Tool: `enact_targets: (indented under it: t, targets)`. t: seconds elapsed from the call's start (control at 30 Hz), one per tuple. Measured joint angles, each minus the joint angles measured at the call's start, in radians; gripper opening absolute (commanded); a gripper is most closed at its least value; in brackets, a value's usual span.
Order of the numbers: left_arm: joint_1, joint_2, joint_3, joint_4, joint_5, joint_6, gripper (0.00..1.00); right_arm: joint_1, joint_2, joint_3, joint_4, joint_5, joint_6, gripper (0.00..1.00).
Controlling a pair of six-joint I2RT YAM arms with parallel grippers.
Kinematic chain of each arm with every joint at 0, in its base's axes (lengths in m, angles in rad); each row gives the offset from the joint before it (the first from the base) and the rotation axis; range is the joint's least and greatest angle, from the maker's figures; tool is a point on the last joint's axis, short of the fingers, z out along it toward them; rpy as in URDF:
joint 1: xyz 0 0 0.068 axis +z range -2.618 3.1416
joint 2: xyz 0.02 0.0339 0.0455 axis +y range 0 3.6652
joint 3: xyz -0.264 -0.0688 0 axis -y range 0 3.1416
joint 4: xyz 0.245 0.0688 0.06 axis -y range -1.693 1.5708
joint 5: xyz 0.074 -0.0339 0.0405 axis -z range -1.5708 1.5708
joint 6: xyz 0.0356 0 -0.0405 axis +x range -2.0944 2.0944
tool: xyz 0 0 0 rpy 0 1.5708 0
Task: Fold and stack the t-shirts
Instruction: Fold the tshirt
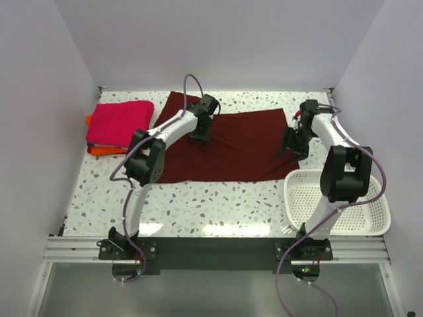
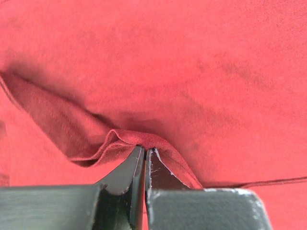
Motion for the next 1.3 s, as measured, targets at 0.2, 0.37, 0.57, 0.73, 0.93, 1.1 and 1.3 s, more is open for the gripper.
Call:
enact_targets:
  t: [0.2,0.37,0.57,0.73,0.93,1.1,1.3]
  targets:
    - [0.0,0.047,0.034,-0.004,0.0,0.045,0.0,0.0,0.0,0.0,-0.004,0.001,0.0,0.59]
    - [-0.001,0.056,0.042,0.003,0.019,0.07,0.14,0.0,0.0,0.0,-0.01,0.011,0.007,0.59]
    - [-0.002,0.06,0.073,0.034,0.05,0.105,0.7,0.0,0.008,0.02,-0.019,0.032,0.018,0.59]
    - [-0.002,0.058,0.074,0.084,0.081,0.097,0.93,0.0,0.071,0.132,-0.021,0.058,0.022,0.59]
    - [-0.002,-0.01,0.032,0.121,0.097,0.048,0.99,0.0,0.202,0.279,-0.013,0.101,0.021,0.54]
    - [0.0,-0.199,-0.182,0.149,0.072,-0.016,1.0,0.0,0.304,0.326,-0.017,0.152,0.014,0.53]
    - [0.01,-0.339,-0.409,0.174,0.077,-0.076,1.0,0.0,0.324,0.326,-0.035,0.217,0.003,0.53]
